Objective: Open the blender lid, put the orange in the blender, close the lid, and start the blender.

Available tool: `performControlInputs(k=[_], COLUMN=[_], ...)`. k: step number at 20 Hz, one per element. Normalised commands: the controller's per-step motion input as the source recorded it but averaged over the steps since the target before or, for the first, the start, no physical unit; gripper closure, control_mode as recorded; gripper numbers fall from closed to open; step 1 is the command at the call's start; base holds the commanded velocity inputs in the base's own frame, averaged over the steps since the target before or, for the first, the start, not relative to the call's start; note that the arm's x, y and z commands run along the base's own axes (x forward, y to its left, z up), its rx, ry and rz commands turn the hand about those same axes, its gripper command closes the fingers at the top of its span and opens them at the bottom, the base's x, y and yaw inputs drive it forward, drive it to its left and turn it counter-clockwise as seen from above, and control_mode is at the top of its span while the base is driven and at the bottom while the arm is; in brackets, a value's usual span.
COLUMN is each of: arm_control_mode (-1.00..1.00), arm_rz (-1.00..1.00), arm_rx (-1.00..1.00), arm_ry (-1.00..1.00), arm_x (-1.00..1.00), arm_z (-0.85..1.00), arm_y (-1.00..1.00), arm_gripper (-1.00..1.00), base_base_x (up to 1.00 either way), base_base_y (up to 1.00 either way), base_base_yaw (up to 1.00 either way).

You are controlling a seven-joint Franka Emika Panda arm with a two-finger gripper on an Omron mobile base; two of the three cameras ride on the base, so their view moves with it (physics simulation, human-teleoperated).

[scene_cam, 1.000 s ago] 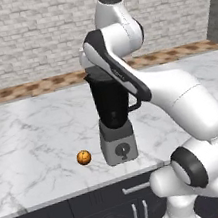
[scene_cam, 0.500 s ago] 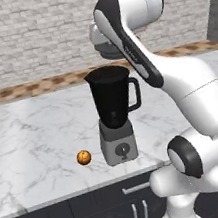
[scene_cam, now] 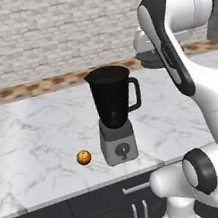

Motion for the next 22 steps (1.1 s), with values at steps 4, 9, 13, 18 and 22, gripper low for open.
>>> performControlInputs(k=[4, 9, 13, 18, 22], arm_control_mode=[-1.0, -1.0, -1.0, -1.0, -1.0], arm_rz=[-0.03, -0.02, -0.01, -0.01, 0.0], arm_rx=[0.0, 0.0, 0.0, 0.0, 0.02], arm_ry=[0.0, 0.0, 0.05, 0.14, 0.2], arm_x=[-0.13, 0.0, 0.08, 0.45, 0.57], arm_z=[-1.0, -0.86, -0.92, -0.89, -0.85], arm_y=[-1.0, -1.0, -1.0, -0.9, -0.66], arm_gripper=[1.0, 1.0, 1.0, 1.0, 1.0], base_base_x=[0.0, 0.0, 0.0, 0.0, 0.0], base_base_y=[0.0, 0.0, 0.0, 0.0, 0.0], base_base_yaw=[0.0, 0.0, 0.0, 0.0, 0.0])
